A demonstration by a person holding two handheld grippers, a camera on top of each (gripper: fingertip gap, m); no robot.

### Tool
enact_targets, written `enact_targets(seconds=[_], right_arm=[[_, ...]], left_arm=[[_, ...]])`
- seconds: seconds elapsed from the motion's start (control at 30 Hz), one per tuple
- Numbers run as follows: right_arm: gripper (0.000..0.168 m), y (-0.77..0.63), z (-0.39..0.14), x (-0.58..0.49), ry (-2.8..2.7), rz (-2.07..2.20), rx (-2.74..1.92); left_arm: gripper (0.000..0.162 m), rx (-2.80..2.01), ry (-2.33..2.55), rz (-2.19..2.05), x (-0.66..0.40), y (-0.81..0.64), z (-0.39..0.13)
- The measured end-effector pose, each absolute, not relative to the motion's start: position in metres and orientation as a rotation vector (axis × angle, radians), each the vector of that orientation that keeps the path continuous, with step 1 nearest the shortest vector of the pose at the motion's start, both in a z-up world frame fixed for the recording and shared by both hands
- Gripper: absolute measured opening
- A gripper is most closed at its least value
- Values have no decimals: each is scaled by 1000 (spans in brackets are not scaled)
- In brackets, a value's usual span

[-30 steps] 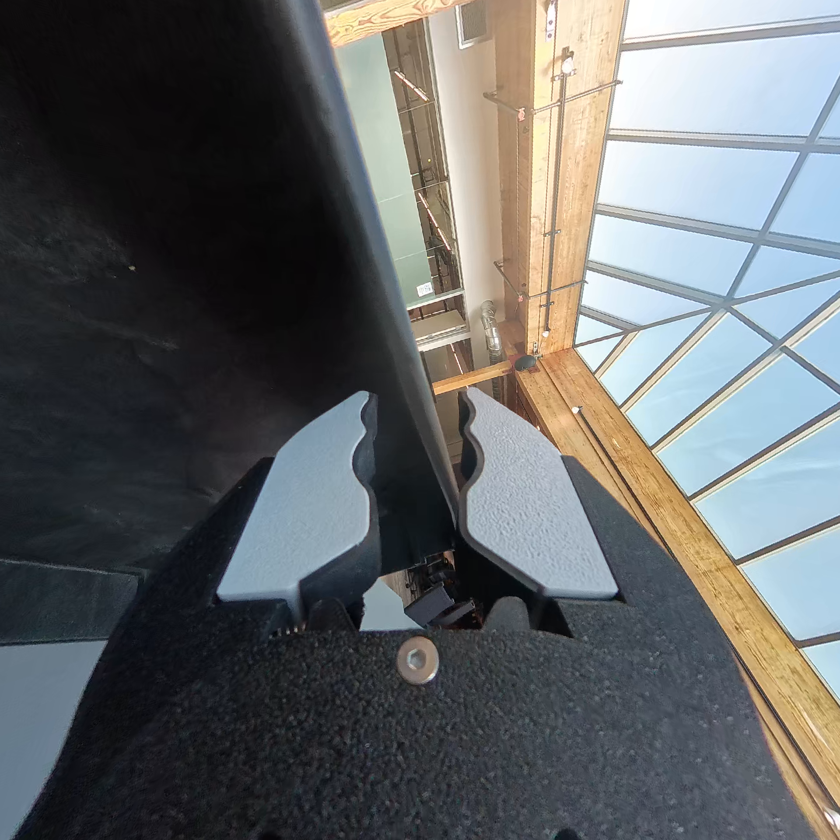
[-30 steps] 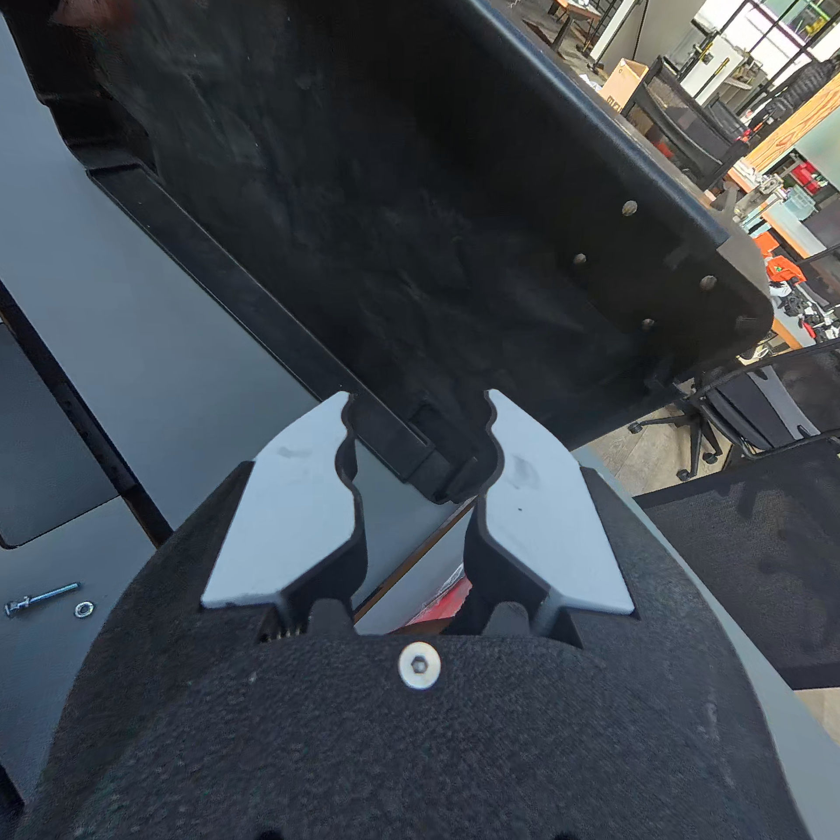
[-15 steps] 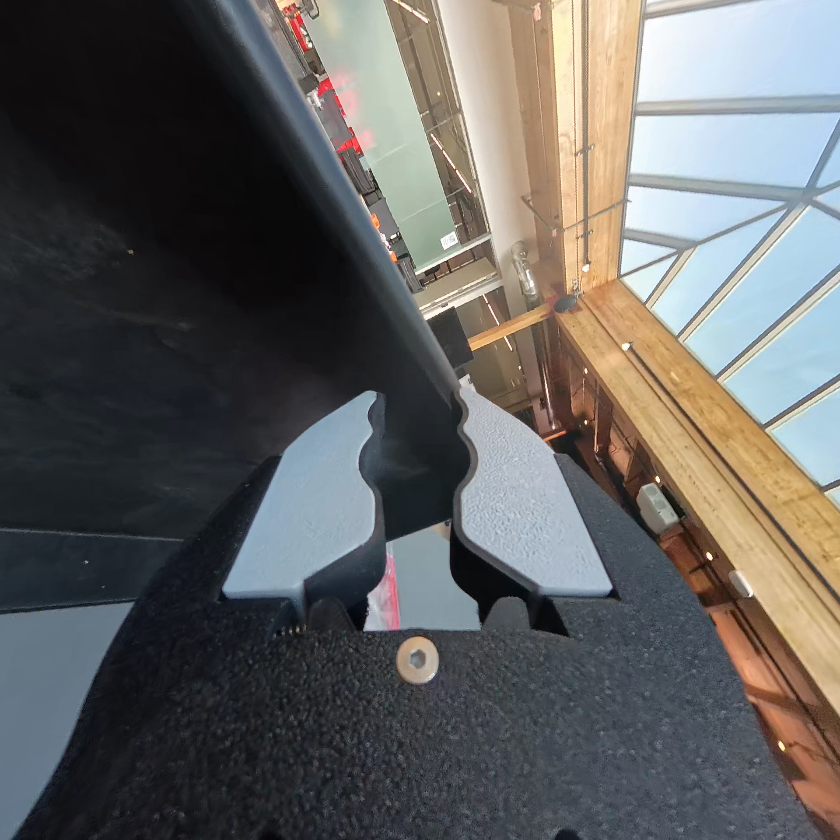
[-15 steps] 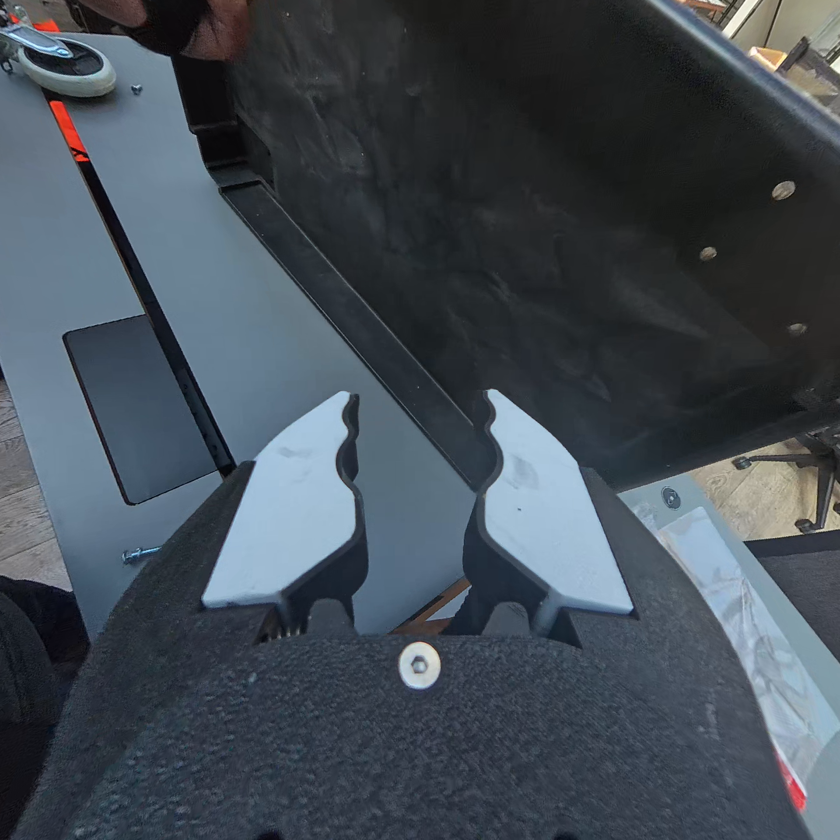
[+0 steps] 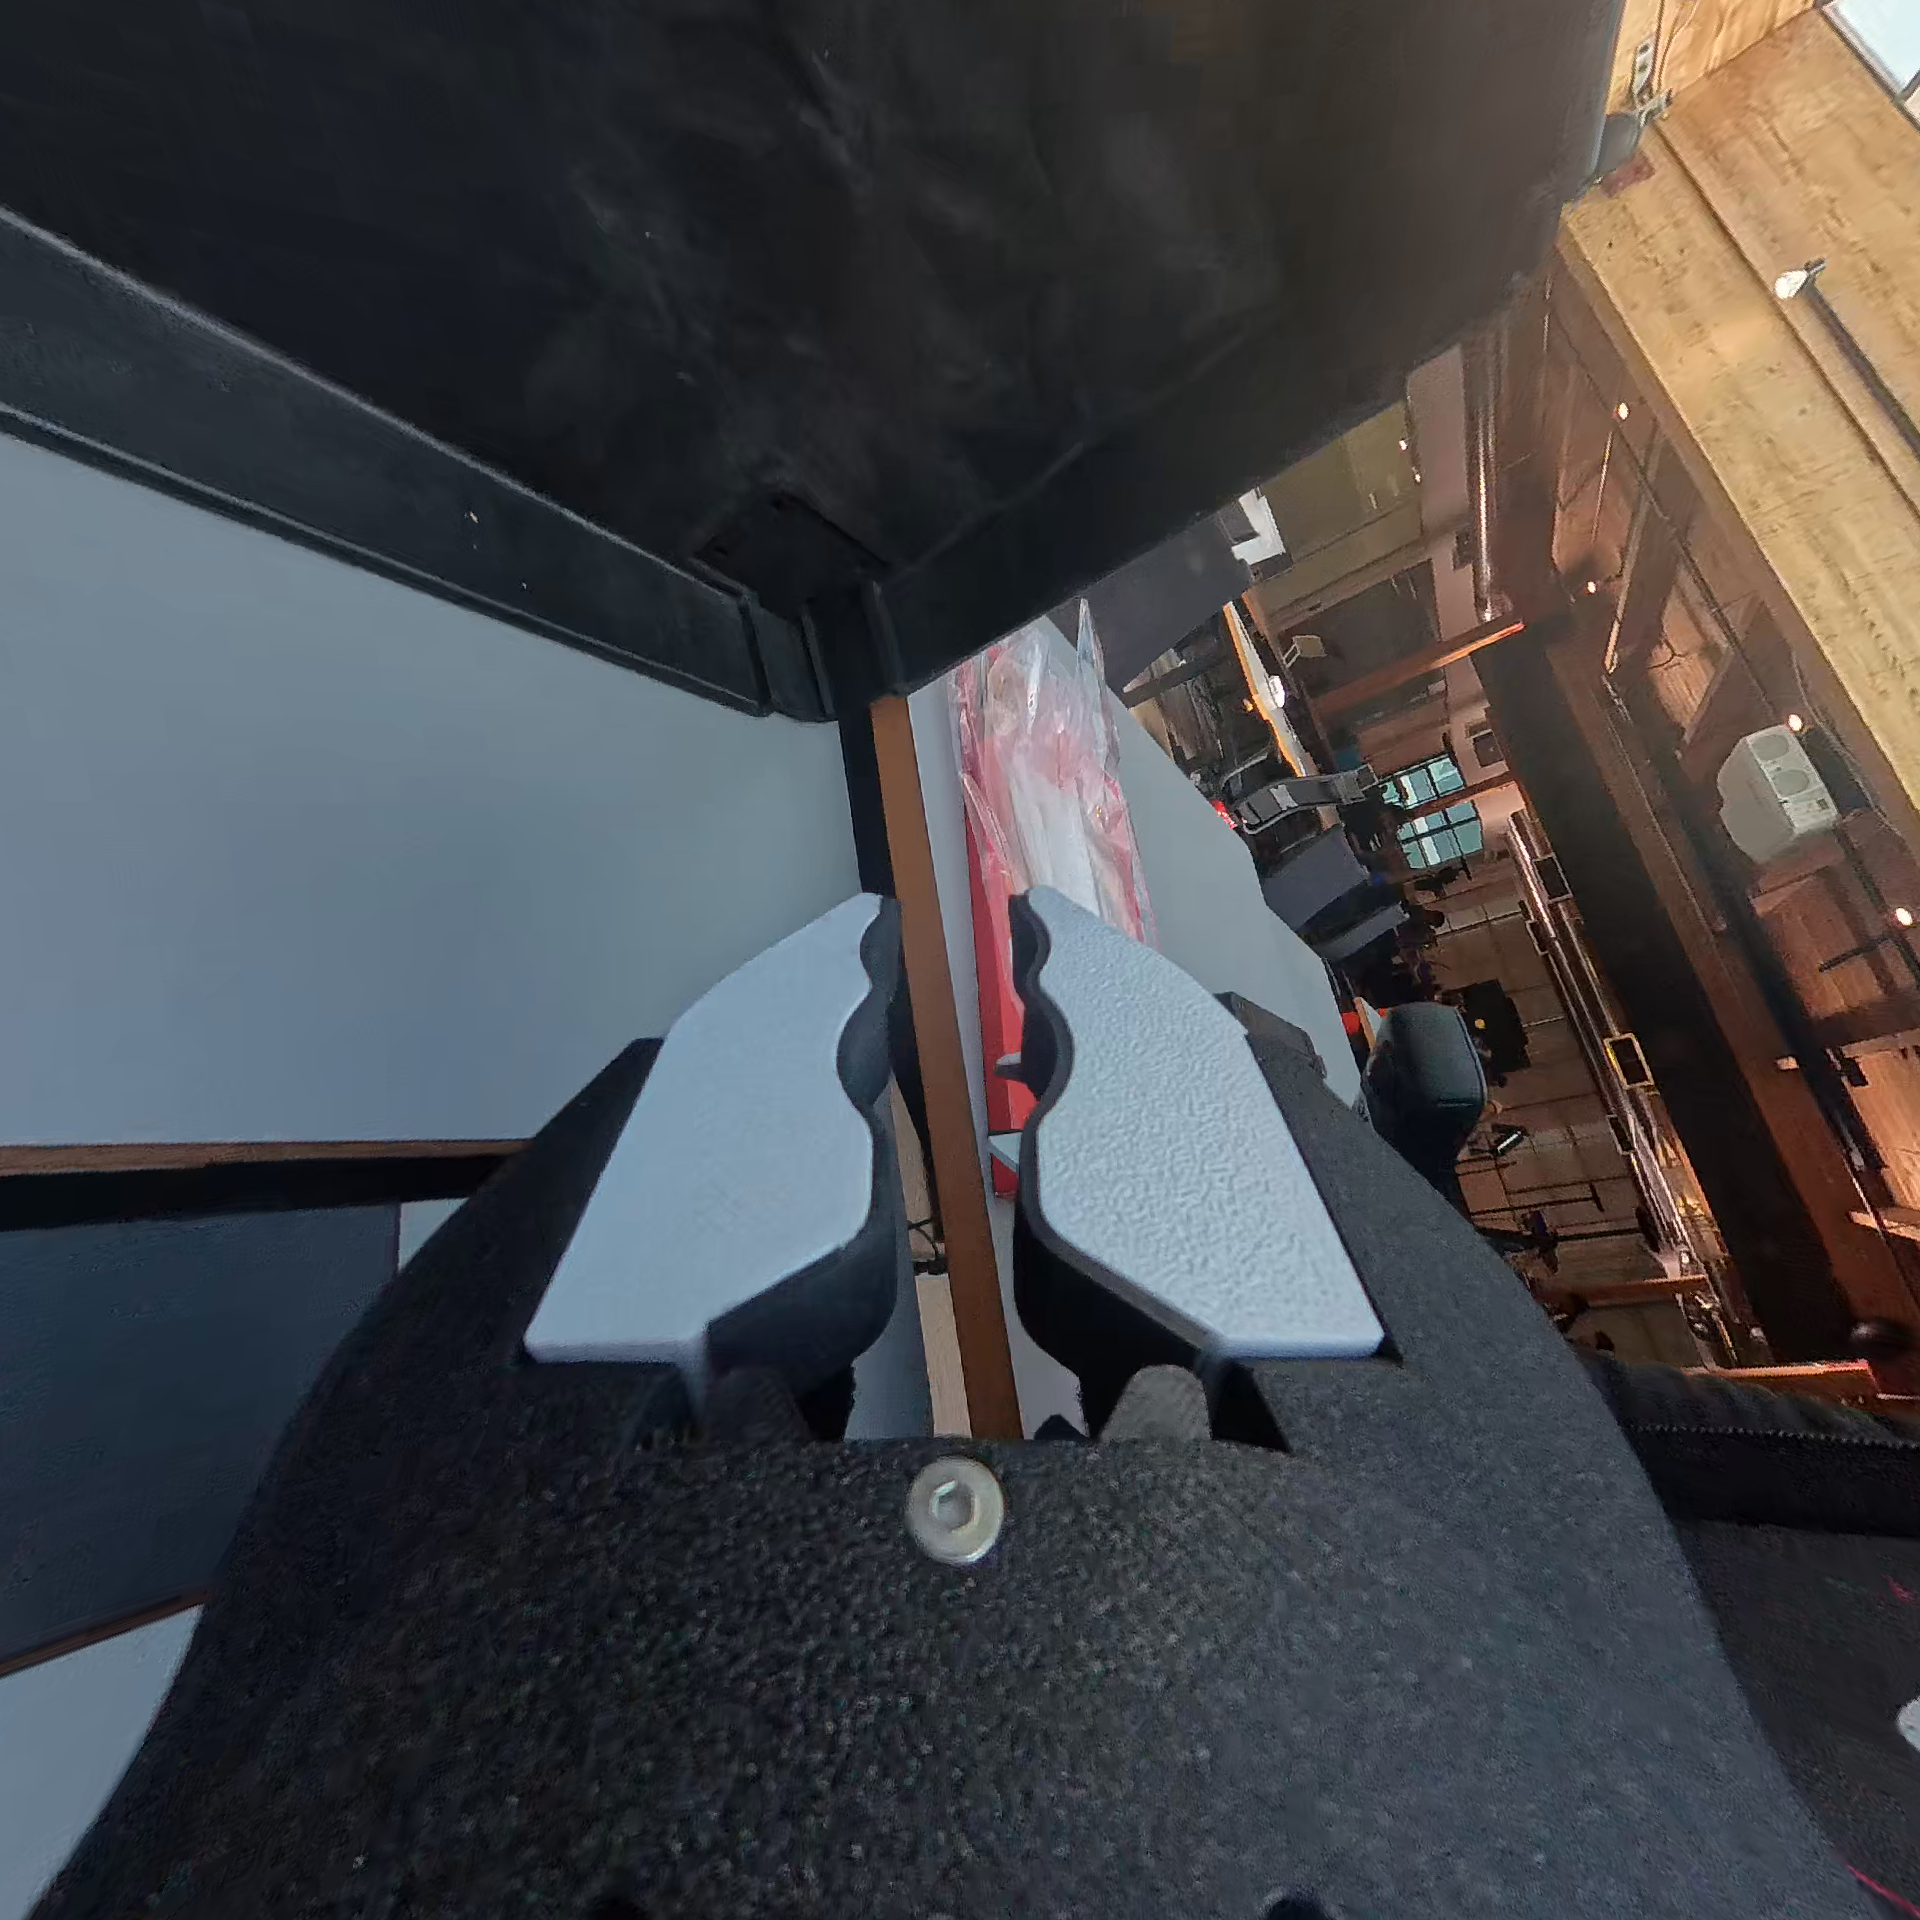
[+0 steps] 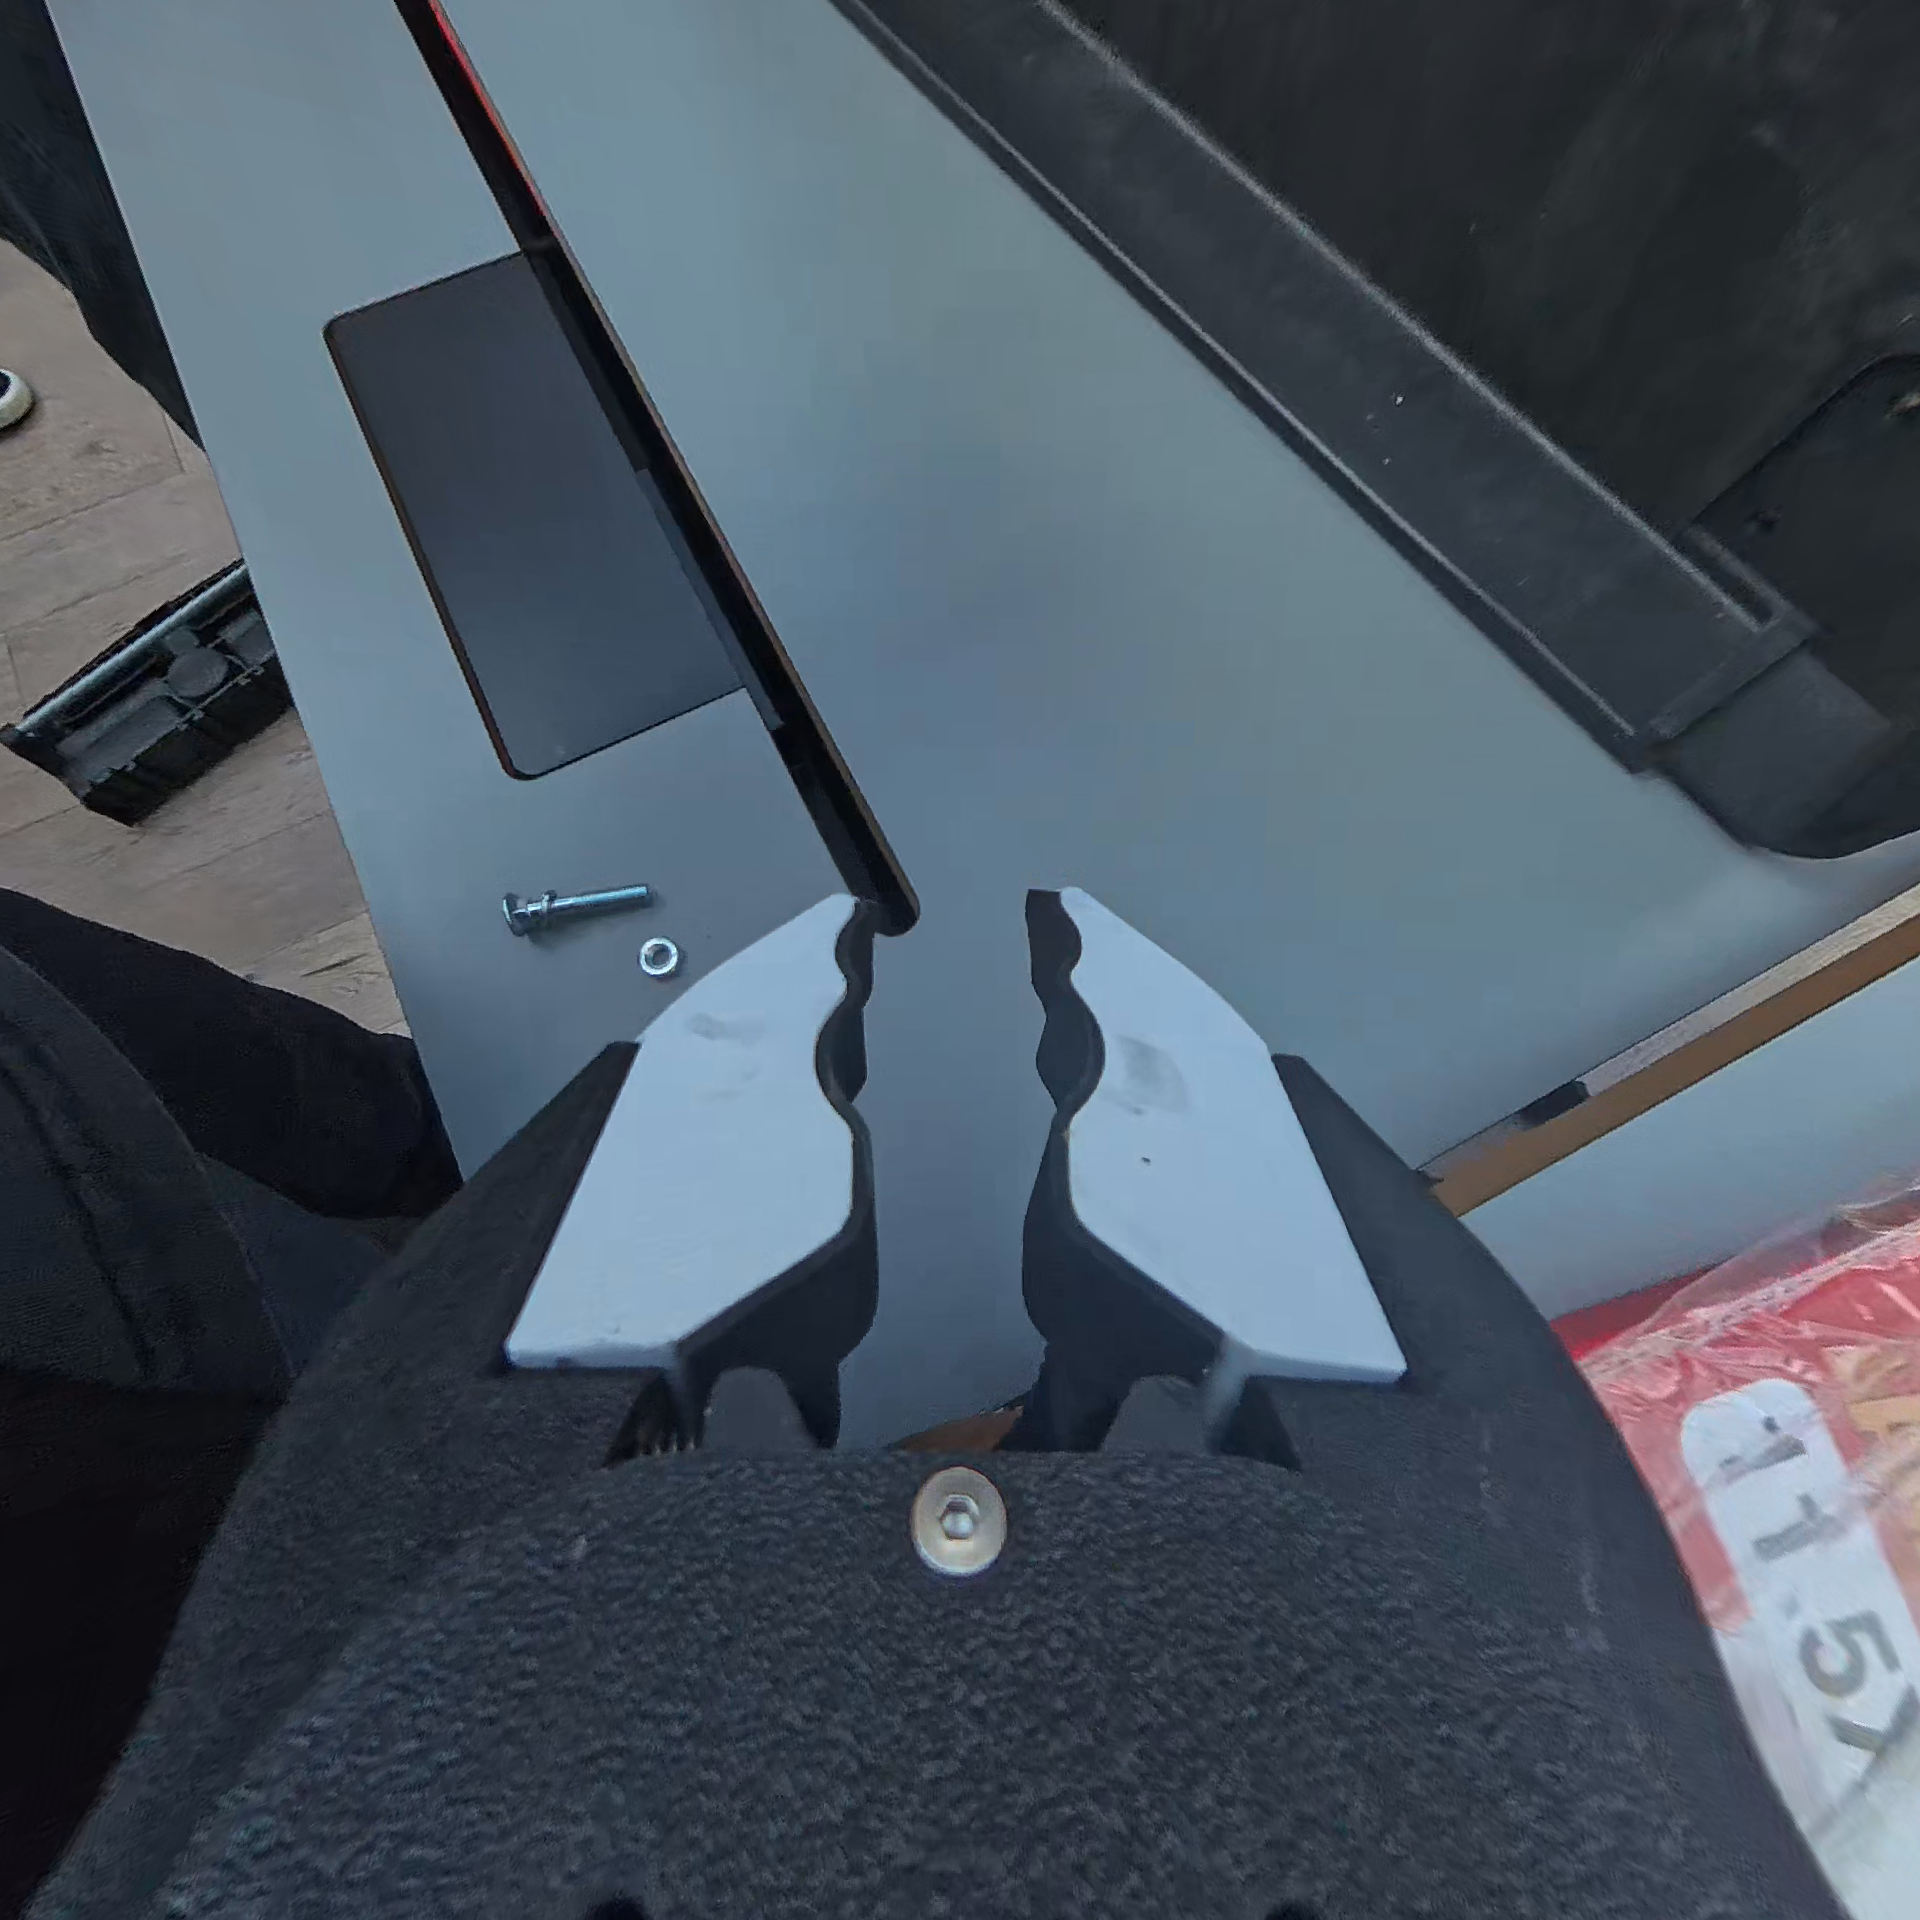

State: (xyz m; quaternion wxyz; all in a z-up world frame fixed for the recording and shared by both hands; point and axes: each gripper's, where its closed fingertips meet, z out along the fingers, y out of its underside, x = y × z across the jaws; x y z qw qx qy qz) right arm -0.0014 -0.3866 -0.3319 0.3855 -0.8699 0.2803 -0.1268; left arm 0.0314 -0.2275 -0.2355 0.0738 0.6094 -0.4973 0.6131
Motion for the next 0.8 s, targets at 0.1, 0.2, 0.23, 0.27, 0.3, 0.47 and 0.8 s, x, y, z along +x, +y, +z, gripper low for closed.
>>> enact_targets(seconds=[0.1,0.2,0.23,0.27,0.3,0.47,0.8], right_arm=[[29,-382,-353,-13,709,-272,-2246],[29,-375,-358,-18,684,-234,-2254],[29,-372,-359,-18,672,-227,-2258],[29,-371,-359,-18,660,-224,-2264],[29,-369,-360,-18,648,-220,-2270],[29,-366,-361,-17,620,-204,-2285],[28,-365,-364,-28,618,-165,-2288]], left_arm=[[19,1862,-1486,1801,17,-232,-252],[19,1868,-1483,1787,13,-232,-257],[19,1868,-1492,1779,13,-232,-259],[19,1866,-1500,1772,12,-232,-260],[19,1865,-1504,1769,12,-231,-261],[19,1870,-1477,1757,7,-230,-266],[19,1857,-1469,1736,2,-236,-269]])
